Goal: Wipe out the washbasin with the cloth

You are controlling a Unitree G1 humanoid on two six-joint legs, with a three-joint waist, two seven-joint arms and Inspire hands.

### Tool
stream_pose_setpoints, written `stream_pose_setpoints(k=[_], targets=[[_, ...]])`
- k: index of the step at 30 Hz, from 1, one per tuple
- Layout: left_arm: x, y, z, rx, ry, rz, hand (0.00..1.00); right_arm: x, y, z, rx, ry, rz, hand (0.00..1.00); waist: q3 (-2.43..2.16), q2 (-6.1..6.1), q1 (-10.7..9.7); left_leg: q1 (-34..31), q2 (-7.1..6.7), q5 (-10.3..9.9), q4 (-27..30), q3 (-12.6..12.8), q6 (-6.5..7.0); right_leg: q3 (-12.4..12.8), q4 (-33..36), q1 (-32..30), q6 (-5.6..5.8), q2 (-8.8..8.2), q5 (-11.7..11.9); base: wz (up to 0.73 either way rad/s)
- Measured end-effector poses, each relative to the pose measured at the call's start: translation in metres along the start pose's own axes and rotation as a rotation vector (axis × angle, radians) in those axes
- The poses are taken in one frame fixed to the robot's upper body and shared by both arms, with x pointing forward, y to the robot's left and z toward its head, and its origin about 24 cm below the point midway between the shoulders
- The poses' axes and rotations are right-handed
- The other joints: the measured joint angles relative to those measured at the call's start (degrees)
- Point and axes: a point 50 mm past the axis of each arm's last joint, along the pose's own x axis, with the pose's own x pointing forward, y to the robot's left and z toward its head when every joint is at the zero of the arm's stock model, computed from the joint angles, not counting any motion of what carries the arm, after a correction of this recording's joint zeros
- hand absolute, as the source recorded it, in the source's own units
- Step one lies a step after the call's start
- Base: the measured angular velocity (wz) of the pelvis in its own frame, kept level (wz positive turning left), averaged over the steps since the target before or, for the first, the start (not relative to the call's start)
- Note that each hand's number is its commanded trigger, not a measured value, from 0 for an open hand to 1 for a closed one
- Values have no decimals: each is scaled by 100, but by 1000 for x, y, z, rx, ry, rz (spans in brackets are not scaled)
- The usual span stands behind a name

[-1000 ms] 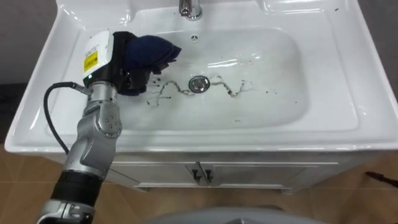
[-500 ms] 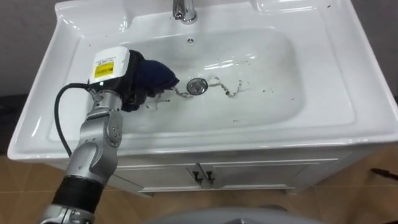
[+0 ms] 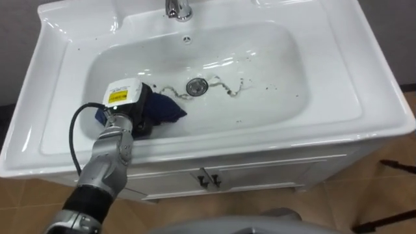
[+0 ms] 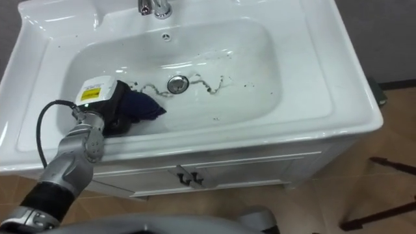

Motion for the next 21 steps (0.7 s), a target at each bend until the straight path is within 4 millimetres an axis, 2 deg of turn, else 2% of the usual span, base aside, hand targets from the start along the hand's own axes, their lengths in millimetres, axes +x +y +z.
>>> stream_pose_setpoints(k=[1,2,5,8,16,18,21], targets=[[2,1,0,3,1,0,100,0,-1,2,1,3,-3,0,-7,31,-12,-22,2,1,-7,44,0,16,44,-44,-1,-3,1,-6],[4,1,-1,7,6,-4,100,0,-3,6,1,-5,-8,0,18,50,-17,-25,0,1,-11,54,1,16,92,-56,0,-4,0,-5],[9,3,0,20,10,-10,100,-2,-8,15,-4,-33,-27,0,31,97,-20,-56,6,1,-22,103,1,43,146,-144,-6,-10,-18,-6],[18,7,2,35,10,-13,100,-3,-12,29,-5,-65,-43,0,65,58,-15,-96,-1,3,-9,157,3,91,421,-322,-10,-35,-128,-5],[33,19,3,18,13,15,100,-8,-22,52,9,-145,-93,0,64,47,-14,-347,-36,92,-44,265,22,125,753,-777,-41,-126,-254,-2],[38,22,1,-14,29,27,100,-9,-26,54,42,-163,-108,0,42,82,2,-477,-33,103,-23,305,27,148,850,-964,-44,-140,-270,-6],[45,28,-1,-30,46,46,100,-10,-29,58,43,-173,-139,0,32,95,4,-619,-18,124,25,343,32,207,939,-1140,-49,-131,-271,-5]])
